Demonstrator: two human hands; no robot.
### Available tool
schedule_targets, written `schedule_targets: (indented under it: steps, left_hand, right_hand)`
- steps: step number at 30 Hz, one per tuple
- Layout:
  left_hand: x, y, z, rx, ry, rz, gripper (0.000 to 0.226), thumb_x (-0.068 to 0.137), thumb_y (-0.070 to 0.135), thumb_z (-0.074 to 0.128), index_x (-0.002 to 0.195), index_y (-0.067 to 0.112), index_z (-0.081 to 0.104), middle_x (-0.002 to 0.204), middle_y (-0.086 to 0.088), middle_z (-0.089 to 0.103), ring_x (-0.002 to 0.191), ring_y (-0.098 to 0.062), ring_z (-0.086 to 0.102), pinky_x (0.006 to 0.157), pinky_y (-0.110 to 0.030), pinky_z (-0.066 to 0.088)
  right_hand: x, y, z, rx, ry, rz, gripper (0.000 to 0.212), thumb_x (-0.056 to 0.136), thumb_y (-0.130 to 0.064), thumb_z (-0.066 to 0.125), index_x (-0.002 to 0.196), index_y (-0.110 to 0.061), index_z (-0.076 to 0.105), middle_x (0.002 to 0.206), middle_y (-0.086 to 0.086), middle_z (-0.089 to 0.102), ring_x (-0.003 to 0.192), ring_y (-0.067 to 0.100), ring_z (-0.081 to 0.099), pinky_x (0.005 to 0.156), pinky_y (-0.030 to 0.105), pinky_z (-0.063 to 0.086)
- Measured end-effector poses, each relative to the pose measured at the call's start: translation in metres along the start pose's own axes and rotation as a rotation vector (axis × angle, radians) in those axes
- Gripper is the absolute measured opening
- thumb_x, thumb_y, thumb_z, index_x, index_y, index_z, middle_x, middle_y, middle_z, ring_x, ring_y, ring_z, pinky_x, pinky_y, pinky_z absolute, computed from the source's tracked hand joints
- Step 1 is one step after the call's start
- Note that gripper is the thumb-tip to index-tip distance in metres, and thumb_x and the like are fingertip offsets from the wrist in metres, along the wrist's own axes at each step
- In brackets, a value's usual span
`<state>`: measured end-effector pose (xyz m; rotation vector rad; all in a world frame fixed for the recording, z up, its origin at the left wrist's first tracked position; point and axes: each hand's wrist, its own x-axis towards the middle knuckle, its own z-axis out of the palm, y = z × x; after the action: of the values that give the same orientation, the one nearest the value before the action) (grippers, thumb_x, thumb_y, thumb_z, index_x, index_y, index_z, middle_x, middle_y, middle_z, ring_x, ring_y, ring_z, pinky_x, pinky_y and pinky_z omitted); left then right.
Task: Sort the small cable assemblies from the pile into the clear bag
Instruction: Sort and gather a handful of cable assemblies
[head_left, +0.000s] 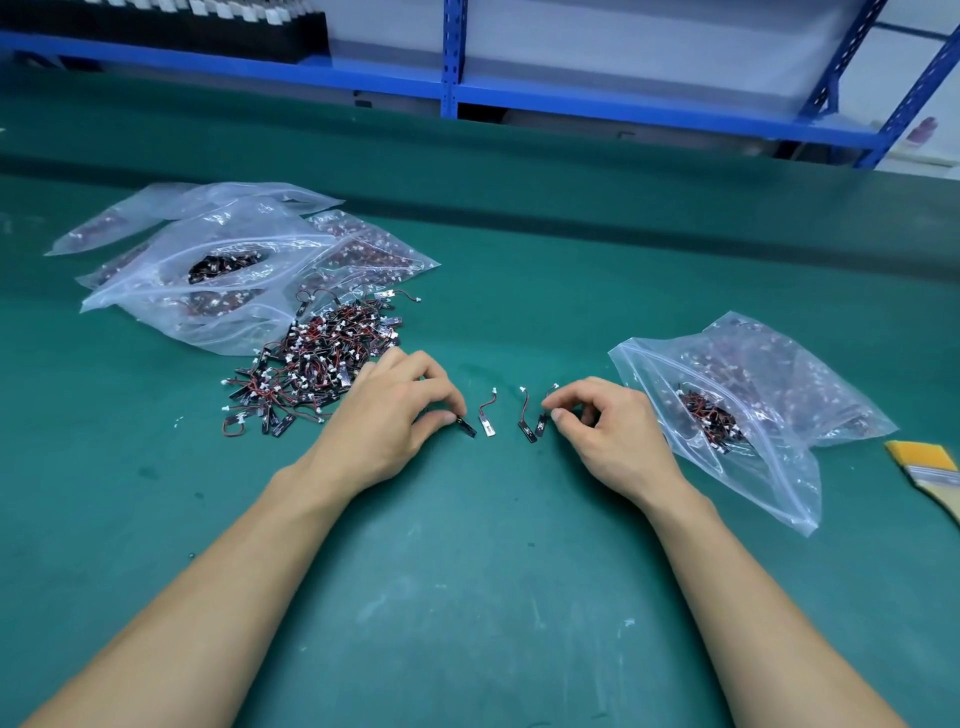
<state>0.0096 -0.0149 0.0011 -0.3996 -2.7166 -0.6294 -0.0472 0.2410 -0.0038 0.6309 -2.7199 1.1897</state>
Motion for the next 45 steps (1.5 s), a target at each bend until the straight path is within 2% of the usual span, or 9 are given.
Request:
schedule_targets:
  steps: [8, 12, 16, 22, 27, 33, 37, 40, 45]
  left_hand:
    - [0.003, -0.001, 0.003, -0.025, 0.07, 0.036, 0.013, 0.089, 0.019, 0.073, 0.099, 0.027, 0.074, 0.091, 0.015, 0.064, 0.085, -0.015, 0.044, 0.082, -0.044, 0.046]
    - [0.002, -0.002, 0.001, -0.034, 0.089, 0.013, 0.016, 0.088, 0.034, 0.071, 0.103, 0.028, 0.071, 0.092, 0.015, 0.063, 0.087, -0.016, 0.045, 0.085, -0.043, 0.046]
    - [0.001, 0.001, 0.001, -0.029, 0.049, 0.016, 0.031, 0.076, 0.059, 0.074, 0.093, 0.034, 0.072, 0.081, 0.018, 0.056, 0.084, -0.013, 0.044, 0.081, -0.035, 0.039]
    - [0.002, 0.006, 0.007, 0.006, -0.04, 0.06, 0.02, 0.08, 0.056, 0.072, 0.095, 0.042, 0.073, 0.079, 0.021, 0.056, 0.082, -0.008, 0.041, 0.075, -0.016, 0.022]
    - [0.001, 0.005, 0.005, 0.013, -0.015, 0.036, 0.016, 0.086, 0.04, 0.073, 0.102, 0.039, 0.073, 0.089, 0.02, 0.064, 0.085, -0.012, 0.046, 0.073, -0.029, 0.023]
    - [-0.002, -0.01, -0.008, -0.03, 0.085, -0.086, 0.024, 0.09, 0.02, 0.067, 0.113, 0.027, 0.069, 0.097, 0.015, 0.063, 0.088, -0.017, 0.049, 0.085, -0.037, 0.045]
    - [-0.006, -0.022, -0.017, 0.019, -0.008, -0.149, 0.028, 0.087, 0.029, 0.07, 0.115, 0.03, 0.068, 0.095, 0.016, 0.059, 0.094, -0.016, 0.048, 0.09, -0.039, 0.044]
    - [-0.006, -0.025, -0.02, 0.036, -0.076, -0.137, 0.018, 0.087, 0.034, 0.071, 0.105, 0.033, 0.072, 0.089, 0.019, 0.06, 0.091, -0.015, 0.049, 0.088, -0.04, 0.045]
    - [-0.007, -0.031, -0.027, 0.051, -0.065, -0.139, 0.006, 0.089, 0.035, 0.071, 0.093, 0.033, 0.074, 0.083, 0.018, 0.062, 0.087, -0.015, 0.047, 0.085, -0.041, 0.045]
  right_hand:
    - [0.0, 0.001, 0.001, 0.011, -0.008, 0.008, 0.02, 0.087, -0.014, 0.07, 0.084, -0.033, 0.074, 0.077, -0.015, 0.065, 0.065, 0.005, 0.05, 0.062, 0.011, 0.037]
    - [0.0, 0.002, 0.002, 0.013, -0.009, 0.02, 0.019, 0.087, -0.015, 0.071, 0.084, -0.034, 0.074, 0.08, -0.015, 0.066, 0.066, 0.006, 0.051, 0.064, 0.015, 0.039]
    - [0.0, 0.002, 0.002, 0.012, -0.007, 0.018, 0.019, 0.087, -0.015, 0.071, 0.084, -0.034, 0.073, 0.078, -0.017, 0.065, 0.066, 0.006, 0.05, 0.063, 0.012, 0.037]
    - [0.0, 0.002, 0.001, 0.013, -0.008, 0.014, 0.02, 0.087, -0.015, 0.071, 0.083, -0.034, 0.073, 0.076, -0.018, 0.064, 0.066, 0.006, 0.05, 0.064, 0.014, 0.038]
    - [0.001, 0.002, 0.002, 0.01, -0.008, 0.011, 0.019, 0.087, -0.015, 0.071, 0.084, -0.034, 0.074, 0.076, -0.017, 0.064, 0.065, 0.005, 0.05, 0.063, 0.013, 0.037]
    - [0.0, 0.002, 0.001, 0.019, -0.003, 0.01, 0.021, 0.086, -0.015, 0.071, 0.082, -0.035, 0.073, 0.076, -0.021, 0.064, 0.066, 0.006, 0.051, 0.063, 0.011, 0.037]
    - [0.001, 0.001, 0.0, 0.03, 0.0, 0.001, 0.024, 0.086, -0.014, 0.072, 0.081, -0.037, 0.072, 0.076, -0.024, 0.064, 0.066, 0.005, 0.051, 0.062, 0.01, 0.037]
    - [0.0, 0.001, 0.0, 0.027, -0.002, -0.001, 0.026, 0.086, -0.013, 0.072, 0.08, -0.039, 0.071, 0.079, -0.03, 0.063, 0.066, 0.004, 0.051, 0.063, 0.01, 0.038]
    - [0.0, 0.001, 0.001, 0.025, -0.004, -0.001, 0.028, 0.086, -0.013, 0.072, 0.078, -0.04, 0.07, 0.081, -0.029, 0.064, 0.065, 0.005, 0.05, 0.062, 0.009, 0.037]
